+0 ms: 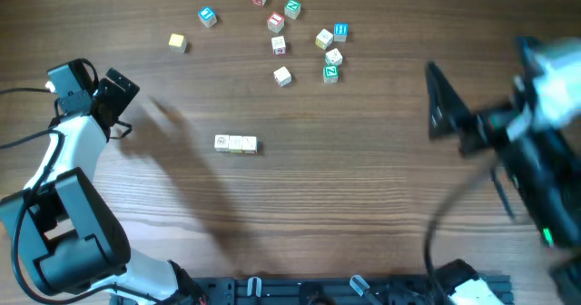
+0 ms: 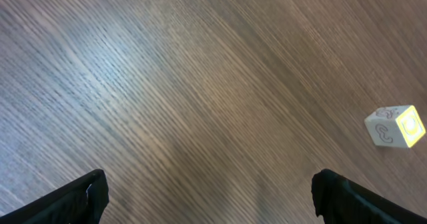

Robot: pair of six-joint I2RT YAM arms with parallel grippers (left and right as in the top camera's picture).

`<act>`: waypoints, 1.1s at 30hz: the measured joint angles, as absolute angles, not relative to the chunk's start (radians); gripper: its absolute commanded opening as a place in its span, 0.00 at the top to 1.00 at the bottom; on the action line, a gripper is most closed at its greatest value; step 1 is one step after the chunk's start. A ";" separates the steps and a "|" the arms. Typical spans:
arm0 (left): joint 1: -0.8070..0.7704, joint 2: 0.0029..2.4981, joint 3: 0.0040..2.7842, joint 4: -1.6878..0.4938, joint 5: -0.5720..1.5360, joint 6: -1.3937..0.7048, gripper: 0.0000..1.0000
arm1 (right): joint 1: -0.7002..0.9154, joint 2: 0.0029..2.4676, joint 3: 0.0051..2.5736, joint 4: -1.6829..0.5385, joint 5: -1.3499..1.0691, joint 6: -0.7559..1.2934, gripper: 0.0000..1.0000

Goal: Form a horizontal line
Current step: 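Raise the right arm and reach toward the block cluster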

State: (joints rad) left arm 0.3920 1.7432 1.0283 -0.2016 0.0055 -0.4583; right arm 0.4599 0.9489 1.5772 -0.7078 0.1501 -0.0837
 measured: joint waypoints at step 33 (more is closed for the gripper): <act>0.392 1.743 1.028 -0.201 0.005 -0.458 0.00 | 0.332 2.392 2.040 -0.973 -0.154 0.128 0.55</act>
State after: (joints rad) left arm 0.3920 1.7432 1.0283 -0.2012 0.0051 -0.4583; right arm 0.3325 2.3917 2.0399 -0.9730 -0.1543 0.1280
